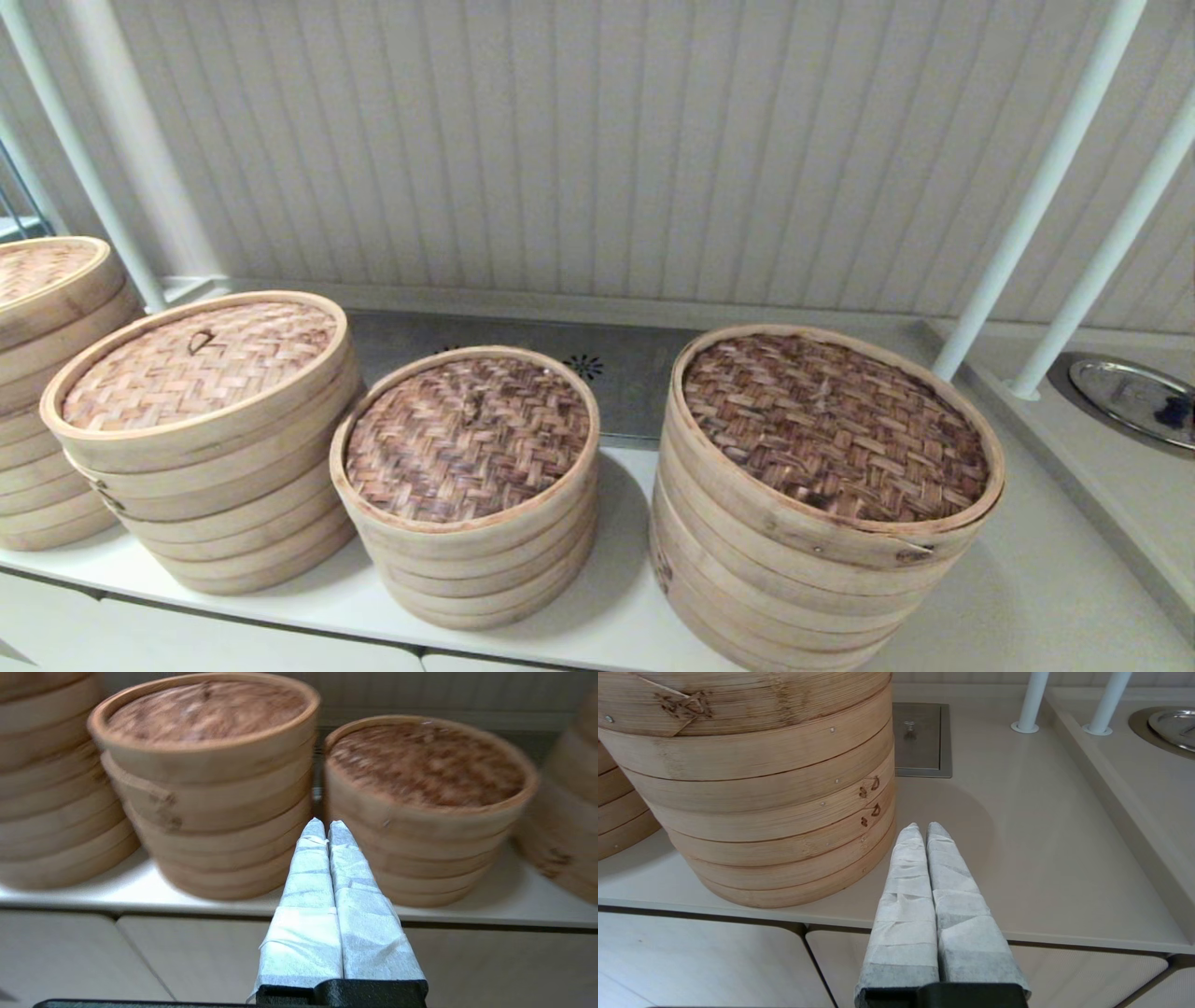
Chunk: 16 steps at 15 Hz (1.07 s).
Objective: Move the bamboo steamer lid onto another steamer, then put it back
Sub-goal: Pick up the steamer
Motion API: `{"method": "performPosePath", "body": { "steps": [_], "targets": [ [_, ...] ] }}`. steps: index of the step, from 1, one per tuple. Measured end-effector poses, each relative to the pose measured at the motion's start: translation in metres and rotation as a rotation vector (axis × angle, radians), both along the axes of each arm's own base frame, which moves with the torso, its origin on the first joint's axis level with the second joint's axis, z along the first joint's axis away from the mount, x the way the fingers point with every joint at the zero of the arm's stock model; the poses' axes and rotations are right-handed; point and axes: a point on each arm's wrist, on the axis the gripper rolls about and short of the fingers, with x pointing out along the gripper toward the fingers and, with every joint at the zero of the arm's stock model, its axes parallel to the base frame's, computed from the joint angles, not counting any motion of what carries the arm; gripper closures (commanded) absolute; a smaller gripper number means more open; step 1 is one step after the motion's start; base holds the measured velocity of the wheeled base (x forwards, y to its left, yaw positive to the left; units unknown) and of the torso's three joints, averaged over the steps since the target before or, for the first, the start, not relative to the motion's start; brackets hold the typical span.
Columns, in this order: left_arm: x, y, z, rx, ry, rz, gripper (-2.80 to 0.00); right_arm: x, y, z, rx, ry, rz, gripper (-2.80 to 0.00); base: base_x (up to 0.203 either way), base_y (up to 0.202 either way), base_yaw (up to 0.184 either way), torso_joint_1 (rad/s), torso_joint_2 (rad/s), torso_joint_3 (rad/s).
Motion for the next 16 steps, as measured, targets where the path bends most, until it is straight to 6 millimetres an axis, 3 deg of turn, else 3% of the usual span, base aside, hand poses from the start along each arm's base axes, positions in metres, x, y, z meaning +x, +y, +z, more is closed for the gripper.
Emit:
{"method": "performPosePath", "body": {
  "steps": [3,7,9,12,16],
  "targets": [
    [0.038,-0.002,0.053,-0.004,0.11,-0.072,0.0,0.0,0.0,0.0,0.0,0.0,0.0,0.0,0.0,0.0,0.0,0.0,0.0,0.0],
    [0.115,-0.014,0.108,-0.002,0.292,-0.183,0.0,0.0,0.0,0.0,0.0,0.0,0.0,0.0,0.0,0.0,0.0,0.0,0.0,0.0],
    [0.155,-0.025,0.125,-0.004,0.369,-0.221,0.0,0.0,0.0,0.0,0.0,0.0,0.0,0.0,0.0,0.0,0.0,0.0,0.0,0.0],
    [0.21,-0.048,0.129,0.009,0.495,-0.285,0.0,0.0,0.0,0.0,0.0,0.0,0.0,0.0,0.0,0.0,0.0,0.0,0.0,0.0],
    [0.256,-0.086,0.111,0.043,0.66,-0.366,0.0,0.0,0.0,0.0,0.0,0.0,0.0,0.0,0.0,0.0,0.0,0.0,0.0,0.0]
  ]
}}
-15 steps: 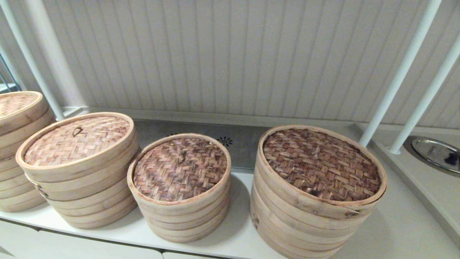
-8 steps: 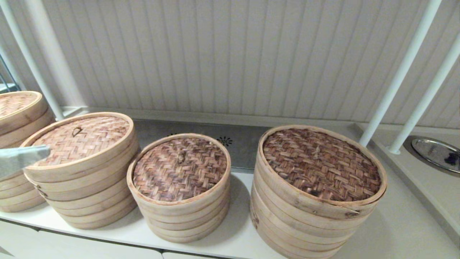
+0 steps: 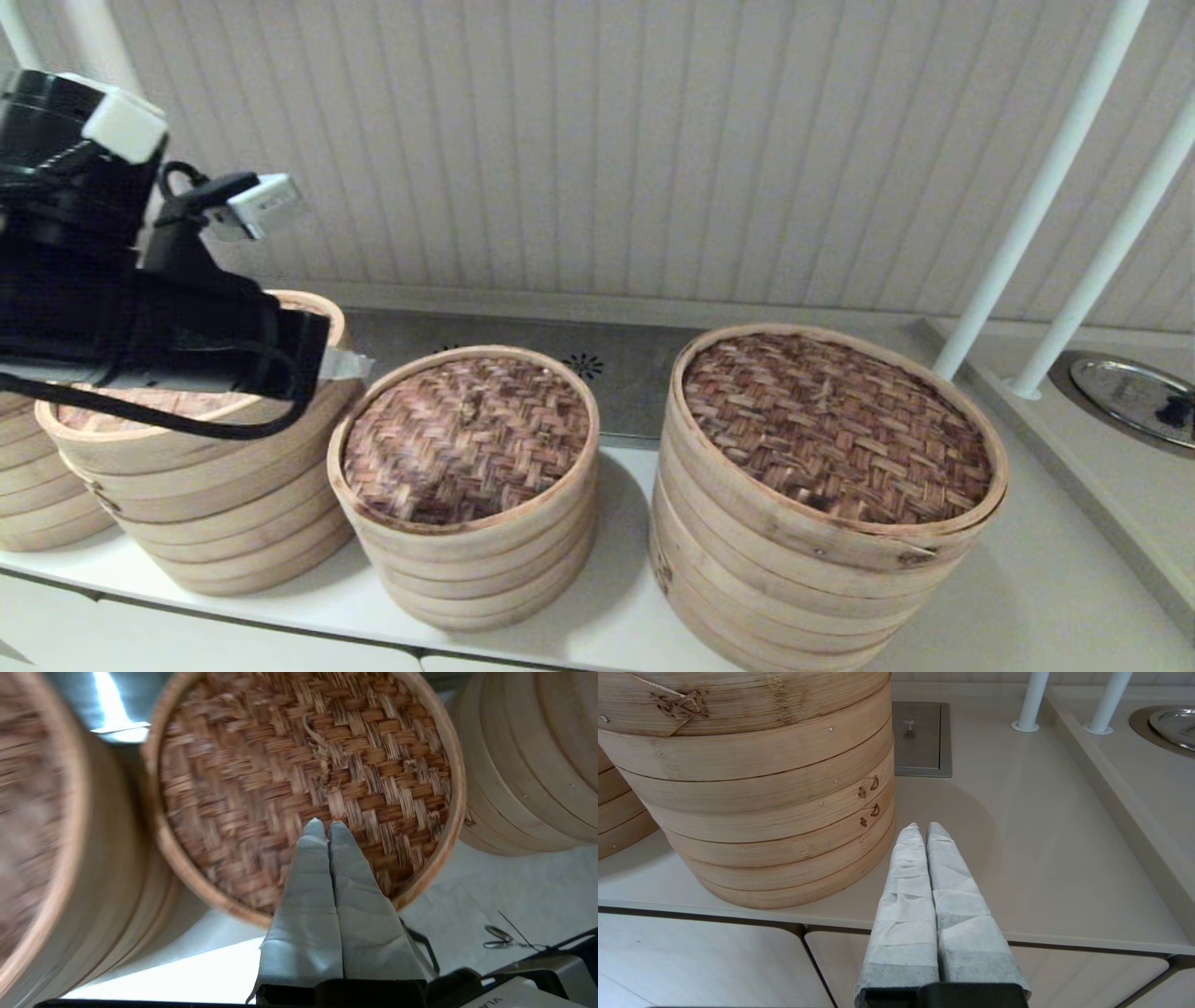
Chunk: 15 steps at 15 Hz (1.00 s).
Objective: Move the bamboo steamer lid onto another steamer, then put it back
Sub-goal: Pick up the steamer
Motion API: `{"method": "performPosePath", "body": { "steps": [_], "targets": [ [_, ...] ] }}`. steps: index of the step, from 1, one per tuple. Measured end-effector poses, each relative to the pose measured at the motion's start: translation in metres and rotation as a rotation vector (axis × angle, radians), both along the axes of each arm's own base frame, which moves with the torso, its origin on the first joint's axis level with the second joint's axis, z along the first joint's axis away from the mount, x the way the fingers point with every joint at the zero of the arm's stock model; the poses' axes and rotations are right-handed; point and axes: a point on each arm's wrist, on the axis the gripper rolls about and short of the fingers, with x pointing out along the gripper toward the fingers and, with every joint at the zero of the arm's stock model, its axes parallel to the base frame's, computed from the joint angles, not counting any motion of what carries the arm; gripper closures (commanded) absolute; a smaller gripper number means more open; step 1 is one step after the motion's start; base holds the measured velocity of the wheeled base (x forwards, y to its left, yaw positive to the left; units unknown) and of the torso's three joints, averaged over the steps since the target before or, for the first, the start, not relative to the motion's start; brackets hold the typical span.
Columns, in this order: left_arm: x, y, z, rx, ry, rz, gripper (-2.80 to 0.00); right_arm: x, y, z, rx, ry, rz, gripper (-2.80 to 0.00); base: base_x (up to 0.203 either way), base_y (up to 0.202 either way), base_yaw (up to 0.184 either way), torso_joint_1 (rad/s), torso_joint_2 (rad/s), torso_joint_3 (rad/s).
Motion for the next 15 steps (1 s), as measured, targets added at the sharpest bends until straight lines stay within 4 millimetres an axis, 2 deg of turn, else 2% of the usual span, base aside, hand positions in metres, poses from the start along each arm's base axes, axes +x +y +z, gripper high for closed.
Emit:
{"method": "performPosePath", "body": {
  "steps": [1,2,8,15],
  "targets": [
    [0.01,-0.007,-0.005,0.004,0.025,-0.006,0.0,0.0,0.0,0.0,0.0,0.0,0.0,0.0,0.0,0.0,0.0,0.0,0.0,0.0],
    [0.019,-0.012,-0.011,0.009,0.049,-0.008,-2.8,0.0,0.0,0.0,0.0,0.0,0.0,0.0,0.0,0.0,0.0,0.0,0.0,0.0],
    [0.054,-0.029,-0.034,0.036,0.117,0.036,-2.8,0.0,0.0,0.0,0.0,0.0,0.0,0.0,0.0,0.0,0.0,0.0,0.0,0.0],
    [0.073,-0.052,-0.056,0.097,0.156,0.09,-2.8,0.0,0.0,0.0,0.0,0.0,0.0,0.0,0.0,0.0,0.0,0.0,0.0,0.0]
  ]
}}
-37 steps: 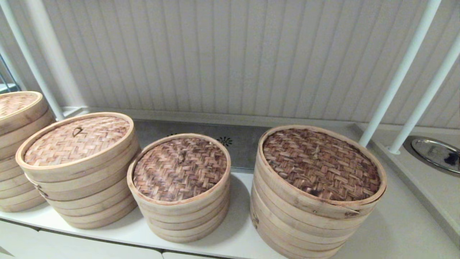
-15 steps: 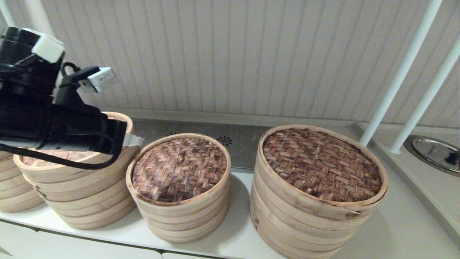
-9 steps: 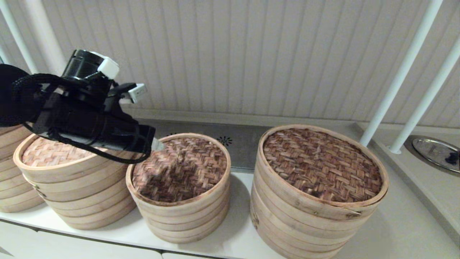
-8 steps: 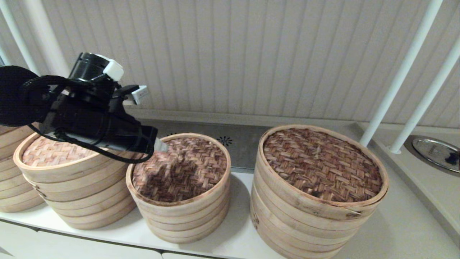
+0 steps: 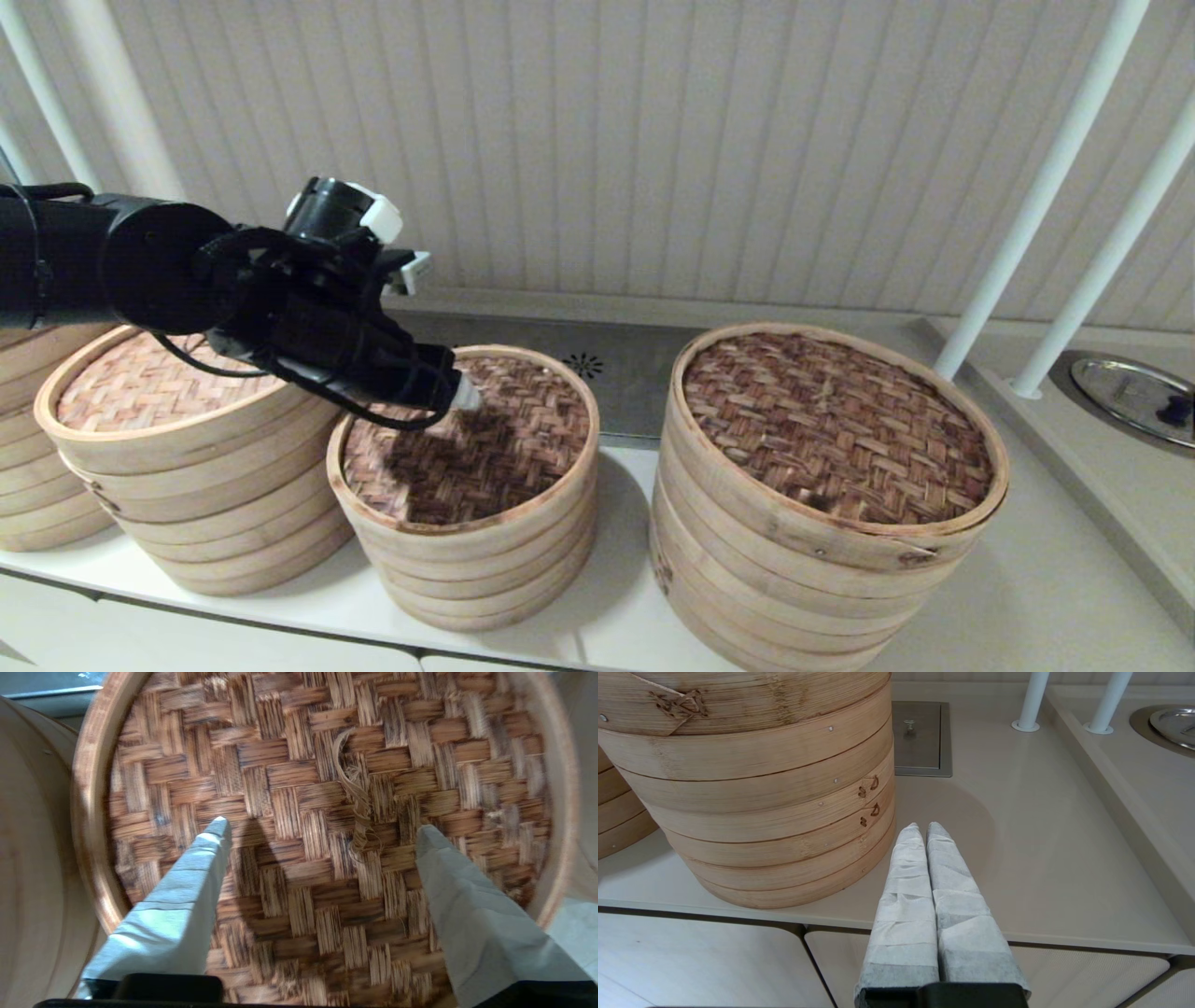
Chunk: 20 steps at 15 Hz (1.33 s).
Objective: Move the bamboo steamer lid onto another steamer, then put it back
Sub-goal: Pick up the steamer
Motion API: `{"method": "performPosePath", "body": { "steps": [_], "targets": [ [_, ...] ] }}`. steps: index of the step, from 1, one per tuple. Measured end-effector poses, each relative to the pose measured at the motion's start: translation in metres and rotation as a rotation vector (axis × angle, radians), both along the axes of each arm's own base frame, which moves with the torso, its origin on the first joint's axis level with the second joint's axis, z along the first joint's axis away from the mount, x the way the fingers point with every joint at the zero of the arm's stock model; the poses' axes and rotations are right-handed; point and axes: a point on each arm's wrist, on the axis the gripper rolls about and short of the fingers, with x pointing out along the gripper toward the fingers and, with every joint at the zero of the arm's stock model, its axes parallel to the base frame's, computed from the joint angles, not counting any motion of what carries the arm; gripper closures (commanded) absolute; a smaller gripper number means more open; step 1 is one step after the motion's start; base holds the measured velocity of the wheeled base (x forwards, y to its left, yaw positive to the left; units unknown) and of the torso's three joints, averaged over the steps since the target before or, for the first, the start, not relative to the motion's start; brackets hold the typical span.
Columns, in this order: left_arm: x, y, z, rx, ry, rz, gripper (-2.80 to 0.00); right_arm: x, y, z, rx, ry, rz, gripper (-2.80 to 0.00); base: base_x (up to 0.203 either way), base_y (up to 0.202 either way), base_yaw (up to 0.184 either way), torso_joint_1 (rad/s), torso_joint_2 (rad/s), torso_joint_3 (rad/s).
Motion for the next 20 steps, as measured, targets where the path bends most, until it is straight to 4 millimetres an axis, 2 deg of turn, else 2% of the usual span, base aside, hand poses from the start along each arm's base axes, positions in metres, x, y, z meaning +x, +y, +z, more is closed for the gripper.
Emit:
{"method": "performPosePath", "body": {
  "steps": [3,9,18,19,20],
  "targets": [
    [0.002,-0.006,-0.008,0.017,0.018,-0.011,-2.8,0.0,0.0,0.0,0.0,0.0,0.0,0.0,0.0,0.0,0.0,0.0,0.0,0.0],
    [0.003,-0.024,-0.011,0.081,-0.031,0.011,-2.8,0.0,0.0,0.0,0.0,0.0,0.0,0.0,0.0,0.0,0.0,0.0,0.0,0.0],
    [0.007,-0.028,-0.017,0.091,-0.014,0.006,-2.8,0.0,0.0,0.0,0.0,0.0,0.0,0.0,0.0,0.0,0.0,0.0,0.0,0.0],
    [0.007,-0.028,-0.017,0.092,-0.015,0.007,0.0,0.0,0.0,0.0,0.0,0.0,0.0,0.0,0.0,0.0,0.0,0.0,0.0,0.0],
    [0.008,-0.028,-0.018,0.093,-0.012,0.009,0.0,0.0,0.0,0.0,0.0,0.0,0.0,0.0,0.0,0.0,0.0,0.0,0.0,0.0]
  ]
}}
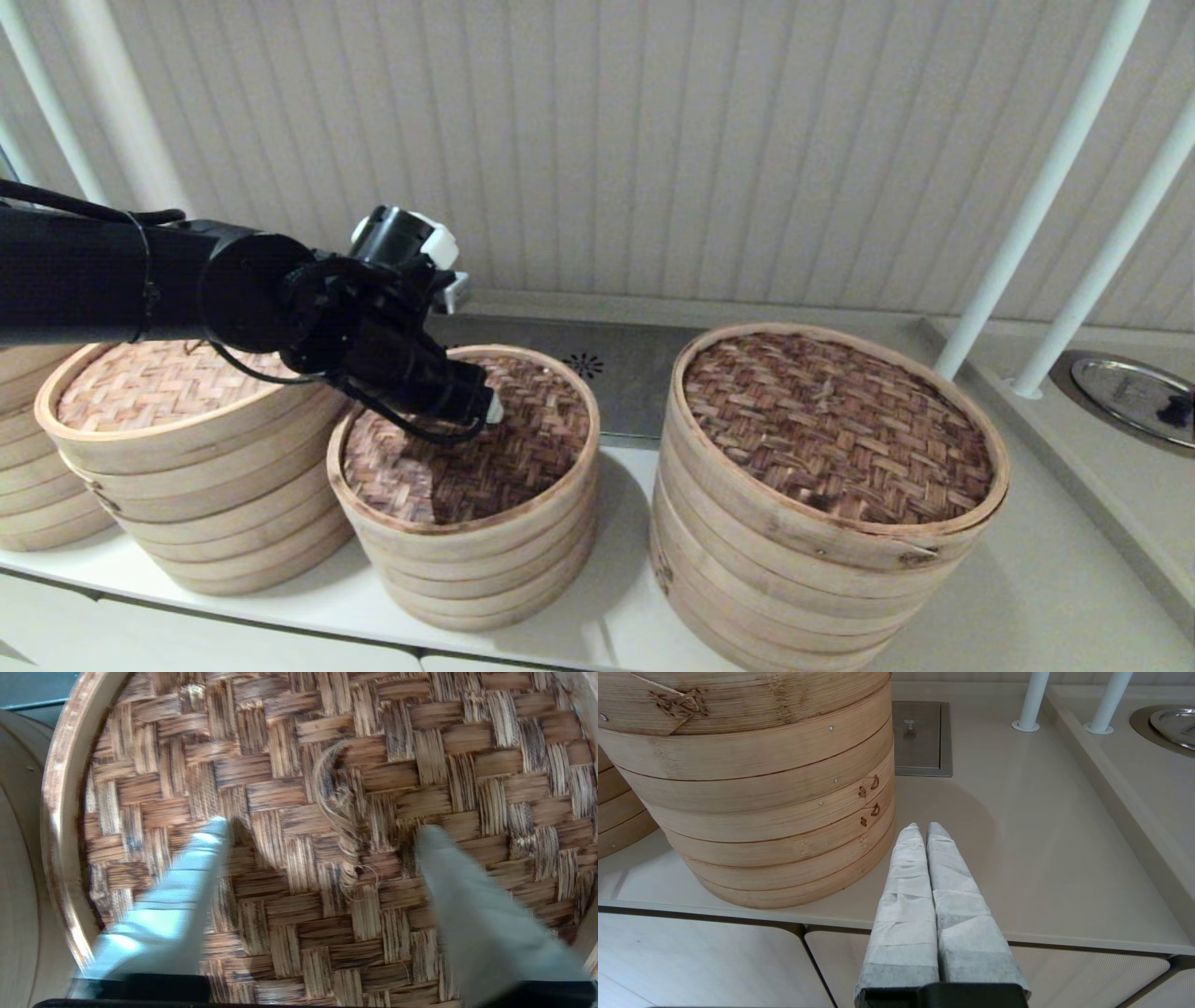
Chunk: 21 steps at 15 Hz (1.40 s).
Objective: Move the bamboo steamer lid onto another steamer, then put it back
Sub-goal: Pick up the steamer
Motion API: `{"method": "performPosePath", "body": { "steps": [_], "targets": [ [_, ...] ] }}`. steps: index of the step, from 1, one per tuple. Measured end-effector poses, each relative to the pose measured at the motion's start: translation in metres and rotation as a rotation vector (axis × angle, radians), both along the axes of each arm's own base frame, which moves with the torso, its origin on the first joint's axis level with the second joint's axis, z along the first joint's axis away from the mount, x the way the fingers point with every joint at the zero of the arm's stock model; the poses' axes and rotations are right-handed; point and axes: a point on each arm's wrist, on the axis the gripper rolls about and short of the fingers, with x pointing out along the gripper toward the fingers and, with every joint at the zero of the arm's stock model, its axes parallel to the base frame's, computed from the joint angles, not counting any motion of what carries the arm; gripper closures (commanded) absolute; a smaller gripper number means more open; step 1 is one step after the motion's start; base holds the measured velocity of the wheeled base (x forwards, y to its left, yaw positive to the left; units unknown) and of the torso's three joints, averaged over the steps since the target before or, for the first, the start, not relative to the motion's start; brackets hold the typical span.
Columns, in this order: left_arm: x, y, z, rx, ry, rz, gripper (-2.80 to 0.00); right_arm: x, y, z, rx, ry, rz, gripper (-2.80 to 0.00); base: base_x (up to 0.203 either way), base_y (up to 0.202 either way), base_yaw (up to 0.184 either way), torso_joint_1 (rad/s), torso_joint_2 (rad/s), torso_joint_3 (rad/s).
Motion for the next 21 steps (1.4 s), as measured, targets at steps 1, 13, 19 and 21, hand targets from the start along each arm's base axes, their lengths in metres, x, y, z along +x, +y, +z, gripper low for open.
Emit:
{"method": "performPosePath", "body": {
  "steps": [1,13,19,21],
  "targets": [
    [0.0,0.0,0.0,0.0,0.001,0.0,0.0,0.0,0.0,0.0,0.0,0.0,0.0,0.0,0.0,0.0,0.0,0.0,0.0,0.0],
    [0.003,-0.001,-0.003,-0.001,0.007,0.009,0.0,0.0,0.0,0.0,0.0,0.0,0.0,0.0,0.0,0.0,0.0,0.0,0.0,0.0],
    [-0.003,0.002,0.01,-0.025,-0.019,0.036,0.0,0.0,0.0,0.0,0.0,0.0,0.0,0.0,0.0,0.0,0.0,0.0,0.0,0.0],
    [-0.005,0.003,0.015,-0.032,-0.031,0.036,0.0,0.0,0.0,0.0,0.0,0.0,0.0,0.0,0.0,0.0,0.0,0.0,0.0,0.0]
  ]
}}
